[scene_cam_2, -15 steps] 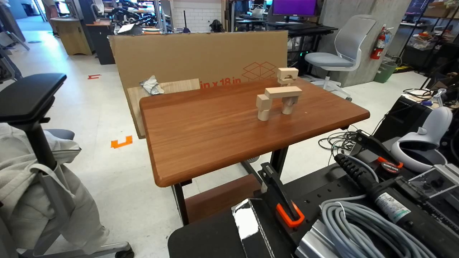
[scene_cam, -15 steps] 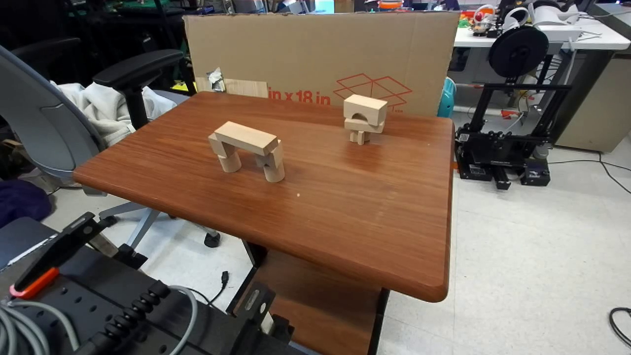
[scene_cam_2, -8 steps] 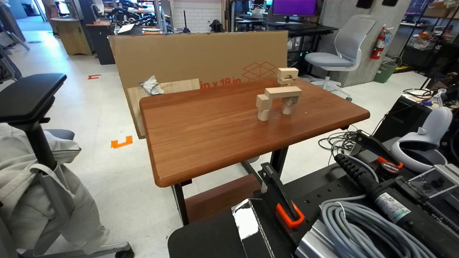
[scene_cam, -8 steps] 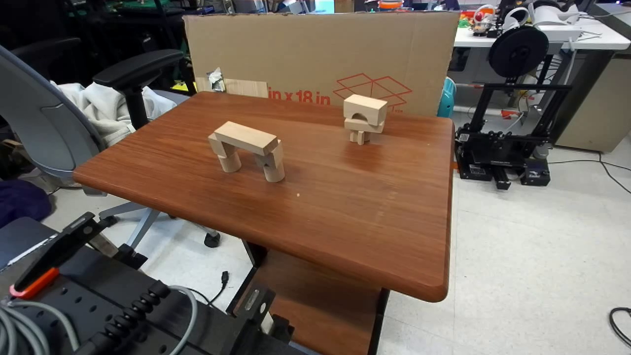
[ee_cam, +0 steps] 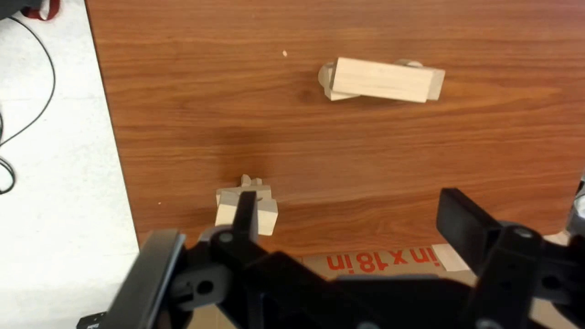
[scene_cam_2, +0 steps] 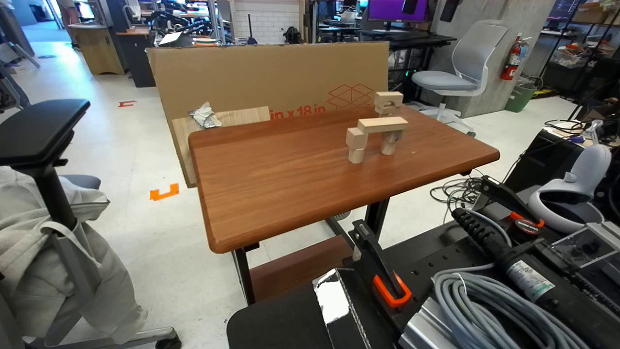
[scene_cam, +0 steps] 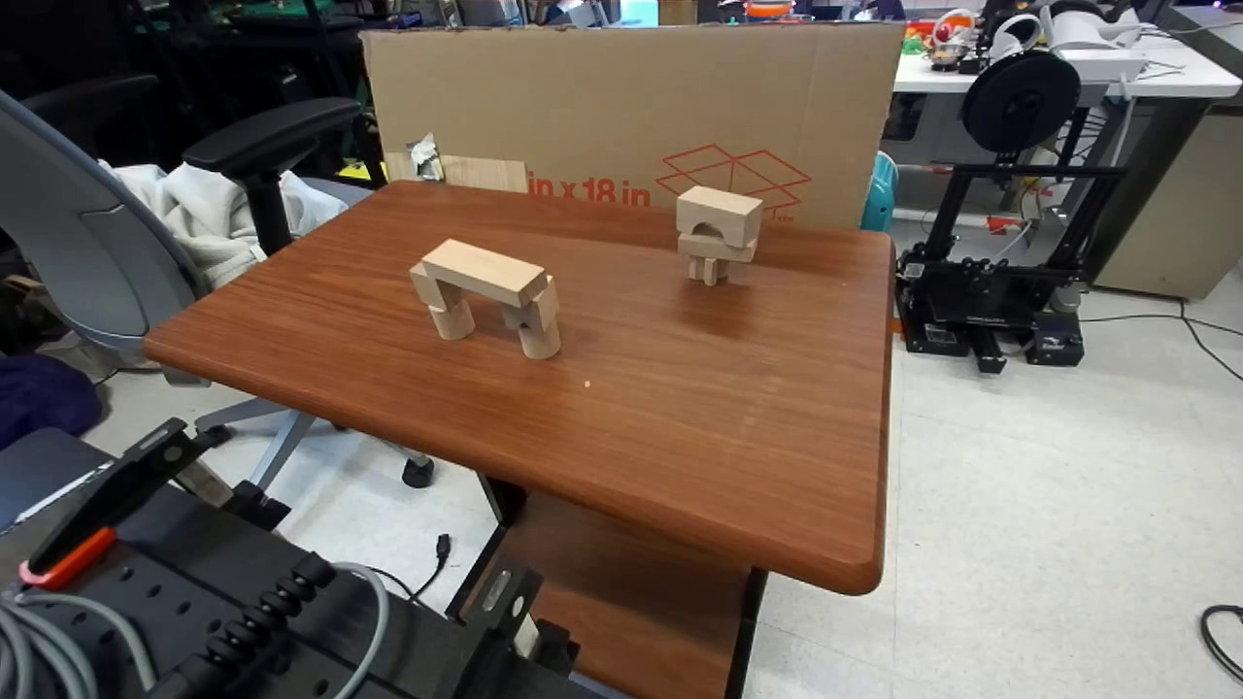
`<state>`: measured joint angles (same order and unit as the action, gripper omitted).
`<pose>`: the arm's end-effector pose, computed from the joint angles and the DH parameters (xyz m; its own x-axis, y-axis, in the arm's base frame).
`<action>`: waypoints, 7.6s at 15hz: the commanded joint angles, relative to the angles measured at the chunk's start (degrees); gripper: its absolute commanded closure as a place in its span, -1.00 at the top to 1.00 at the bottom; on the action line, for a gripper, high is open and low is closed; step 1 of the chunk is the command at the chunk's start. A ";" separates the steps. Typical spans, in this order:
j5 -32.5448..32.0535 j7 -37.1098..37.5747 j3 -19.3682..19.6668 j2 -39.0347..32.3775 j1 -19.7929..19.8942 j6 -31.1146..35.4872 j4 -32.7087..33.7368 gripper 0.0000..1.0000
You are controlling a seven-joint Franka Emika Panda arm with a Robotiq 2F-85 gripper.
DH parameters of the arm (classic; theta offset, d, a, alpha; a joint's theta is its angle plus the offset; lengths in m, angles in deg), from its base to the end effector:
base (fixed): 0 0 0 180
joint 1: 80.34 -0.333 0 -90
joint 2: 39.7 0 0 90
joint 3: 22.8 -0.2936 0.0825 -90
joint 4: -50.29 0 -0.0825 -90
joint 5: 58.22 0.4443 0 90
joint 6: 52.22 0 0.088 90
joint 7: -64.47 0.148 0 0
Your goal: Remove the object from the smaller toy tower and put it on top of the larger toy tower
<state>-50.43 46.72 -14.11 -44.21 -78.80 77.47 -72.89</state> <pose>0.5926 -0.0995 0.2689 0.9972 0.0444 0.0598 0.0492 -0.9955 -0.0812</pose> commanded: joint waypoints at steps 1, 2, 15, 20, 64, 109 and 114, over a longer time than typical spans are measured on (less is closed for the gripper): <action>0.83 4.36 -2.32 -8.90 1.67 -4.16 11.37 1.00; 0.60 5.09 -2.73 -10.55 1.86 -4.72 13.26 1.00; -2.29 13.40 -3.54 -24.87 3.35 -3.47 24.91 1.00; -3.72 13.53 -3.52 -28.29 3.59 -4.08 27.75 1.00; -11.26 12.97 -5.64 -11.04 0.39 15.70 -1.20 -0.13; -3.42 17.15 -8.19 -13.52 0.02 8.94 -3.23 0.84; -4.48 17.62 -8.07 -11.68 -0.39 10.00 -4.93 1.00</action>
<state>-52.89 62.60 -22.80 -56.89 -78.28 86.21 -76.99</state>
